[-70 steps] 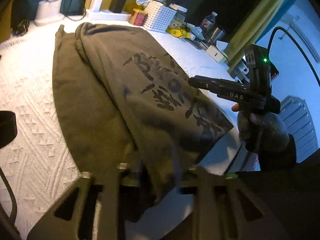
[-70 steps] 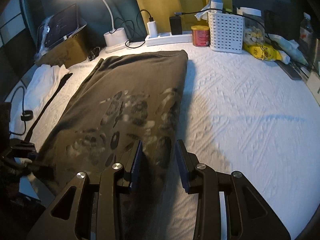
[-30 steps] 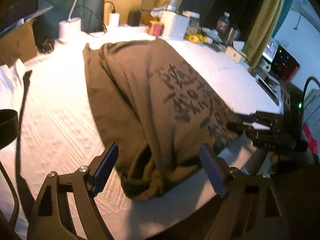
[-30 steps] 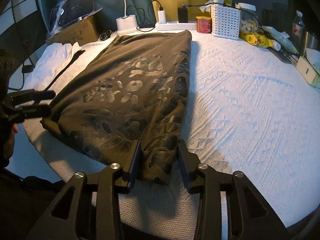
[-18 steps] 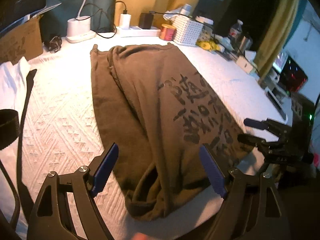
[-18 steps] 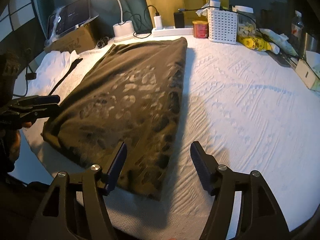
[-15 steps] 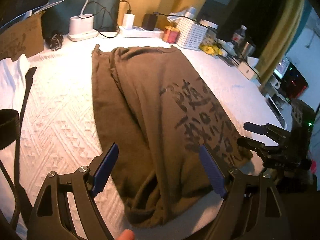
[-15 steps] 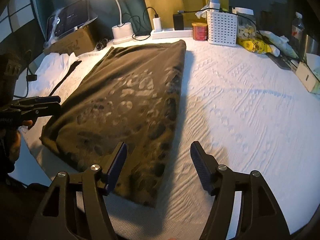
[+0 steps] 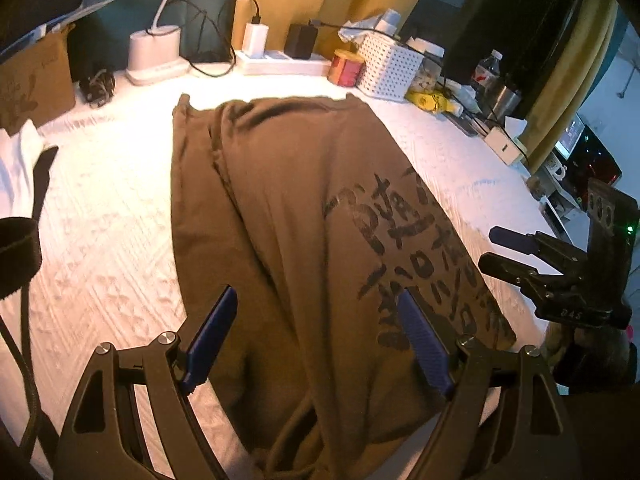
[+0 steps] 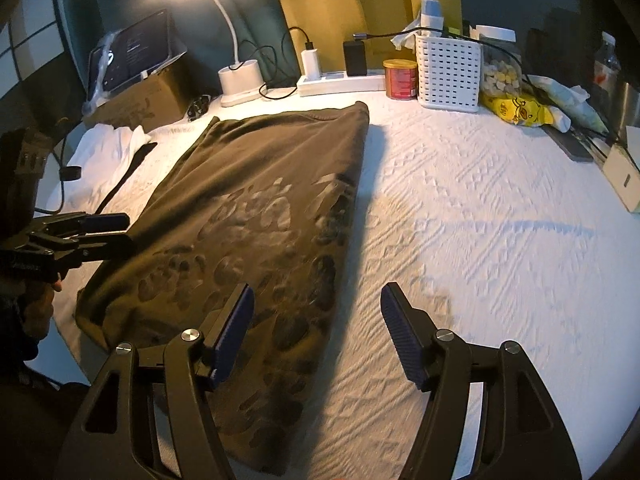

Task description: Fold small clothes

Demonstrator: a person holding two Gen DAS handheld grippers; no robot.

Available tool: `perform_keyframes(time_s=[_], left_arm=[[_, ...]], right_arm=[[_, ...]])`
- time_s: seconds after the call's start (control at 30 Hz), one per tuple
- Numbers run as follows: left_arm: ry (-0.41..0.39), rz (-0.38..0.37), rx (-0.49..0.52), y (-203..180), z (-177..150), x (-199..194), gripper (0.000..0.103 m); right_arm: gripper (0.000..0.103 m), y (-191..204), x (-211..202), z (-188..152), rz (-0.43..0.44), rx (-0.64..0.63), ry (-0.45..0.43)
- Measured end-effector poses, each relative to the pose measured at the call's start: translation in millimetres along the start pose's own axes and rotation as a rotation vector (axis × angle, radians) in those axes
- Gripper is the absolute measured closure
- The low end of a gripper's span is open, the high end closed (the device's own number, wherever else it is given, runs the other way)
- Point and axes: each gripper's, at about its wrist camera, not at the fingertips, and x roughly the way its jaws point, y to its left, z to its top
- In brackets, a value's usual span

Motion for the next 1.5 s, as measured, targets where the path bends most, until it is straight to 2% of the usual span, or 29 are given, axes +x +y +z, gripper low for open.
perform_keyframes(time_s=[0.2, 0.43, 0.93, 1.1, 1.3, 1.5], left_arm=[[-0.027, 0.004, -0.003, 10.3, 10.5, 2.0, 0.021], [-0.022, 0.022, -0.048, 34.5, 27.8, 16.4, 0.021], [-0.069, 0.065, -0.115, 86.2, 80.4, 52.1, 0.021], [-0.034, 0.075, -0.094, 93.0, 92.1, 71.0, 0.021], [-0.038, 0.087, -0.006, 84.7, 101.9, 84.5, 0.021], [-0.038, 0.037, 0.040, 74.9, 104.2, 91.1, 0.021]], right_arm=[[0.034, -8.4, 12.5, 11.3, -0.003, 0.012, 0.007], [0.034, -15.5, 32.8, 33.1, -0.008, 0.013, 0.007], [0.034, -38.1, 73.4, 83.3, -0.029, 0.000, 0.001], [0.034, -45.4, 86.9, 98.9, -0.032, -0.002, -0.004], [0.034, -50.8, 105.8, 111.8, -0.026, -0.008, 0.000], [0.034, -46.0, 126.1, 122.0, 0.020, -0.025, 0.005]])
